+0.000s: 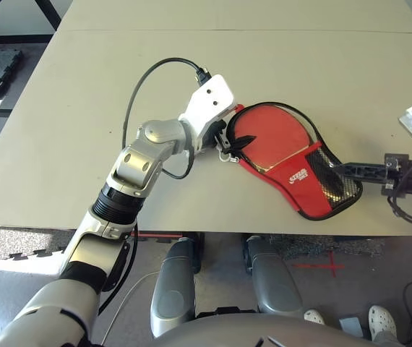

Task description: Store the ping-pong paddle in its case and zip it.

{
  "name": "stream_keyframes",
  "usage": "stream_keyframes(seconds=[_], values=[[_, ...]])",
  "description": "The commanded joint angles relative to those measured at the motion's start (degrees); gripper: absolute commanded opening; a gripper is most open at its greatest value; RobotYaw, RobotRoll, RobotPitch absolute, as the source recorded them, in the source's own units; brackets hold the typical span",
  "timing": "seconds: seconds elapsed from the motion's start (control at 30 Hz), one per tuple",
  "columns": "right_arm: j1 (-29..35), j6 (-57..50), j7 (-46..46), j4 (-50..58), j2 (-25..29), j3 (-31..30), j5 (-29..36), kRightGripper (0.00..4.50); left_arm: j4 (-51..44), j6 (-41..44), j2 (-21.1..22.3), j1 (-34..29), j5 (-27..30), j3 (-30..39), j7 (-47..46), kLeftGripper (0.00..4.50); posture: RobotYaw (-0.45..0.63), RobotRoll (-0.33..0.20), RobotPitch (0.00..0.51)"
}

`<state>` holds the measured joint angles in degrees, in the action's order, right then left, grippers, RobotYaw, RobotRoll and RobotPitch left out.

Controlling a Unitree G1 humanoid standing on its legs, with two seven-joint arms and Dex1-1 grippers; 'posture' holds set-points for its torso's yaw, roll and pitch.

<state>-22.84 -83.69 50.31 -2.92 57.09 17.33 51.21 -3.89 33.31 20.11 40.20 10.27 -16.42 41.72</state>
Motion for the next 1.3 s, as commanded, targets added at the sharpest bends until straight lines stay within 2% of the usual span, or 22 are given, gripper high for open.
stream_keyframes(seconds=[0.03, 0.07, 0.1, 0.3, 0.53, 0.63, 0.97, 1.0, 1.3], values=[[-0.64, 2.62, 2.60, -2.76, 1.60, -3.69, -2.07, 3.93, -1.27, 0.18, 0.02, -0.06, -0.45, -0.48, 0.36, 4.50, -0.05, 0.000, 0.262], [-0.82, 3.09, 3.11, -3.48, 1.71, -4.58, -2.53, 4.31, -1.40, 0.30, 0.06, 0.04, -0.42, -0.38, 0.34, 4.50, -0.05, 0.000, 0.263], [-0.92, 3.38, 3.51, -3.93, 1.78, -5.18, -2.81, 4.48, -1.51, 0.39, 0.10, 0.10, -0.40, -0.30, 0.33, 4.50, -0.05, 0.000, 0.263], [0.77, 5.18, 5.08, -6.17, 0.09, -8.97, -4.84, 4.48, -2.48, 1.32, 0.07, 1.07, 0.08, 0.56, 0.04, 4.50, -0.03, 0.000, 0.268], [2.23, 1.36, 5.07, -3.48, -2.34, -8.55, -2.87, 4.48, -3.04, 1.93, 0.40, 1.03, 0.10, 0.92, 0.11, 4.50, -0.03, 0.000, 0.274], [3.28, -0.78, 4.57, -1.43, -3.17, -7.87, -2.03, 3.88, -3.03, 1.94, 0.42, 0.92, 0.08, 0.87, 0.09, 4.50, -0.03, 0.000, 0.274], [7.18, -4.37, 3.87, 2.40, -3.05, -5.83, -0.86, 0.19, -2.90, 1.90, 0.38, 0.70, 0.06, 0.95, -0.11, 4.50, -0.03, 0.000, 0.279], [7.44, -4.37, 3.96, 2.46, -2.90, -5.79, -0.87, 0.04, -2.87, 1.87, 0.43, 0.69, 0.07, 0.99, -0.10, 4.50, -0.03, 0.000, 0.279], [11.96, -3.92, 5.12, 4.32, -0.41, -4.94, 0.14, 0.04, -2.79, 1.74, 0.69, 0.65, -0.05, 1.16, -0.33, 4.50, -0.03, 0.000, 0.279]])
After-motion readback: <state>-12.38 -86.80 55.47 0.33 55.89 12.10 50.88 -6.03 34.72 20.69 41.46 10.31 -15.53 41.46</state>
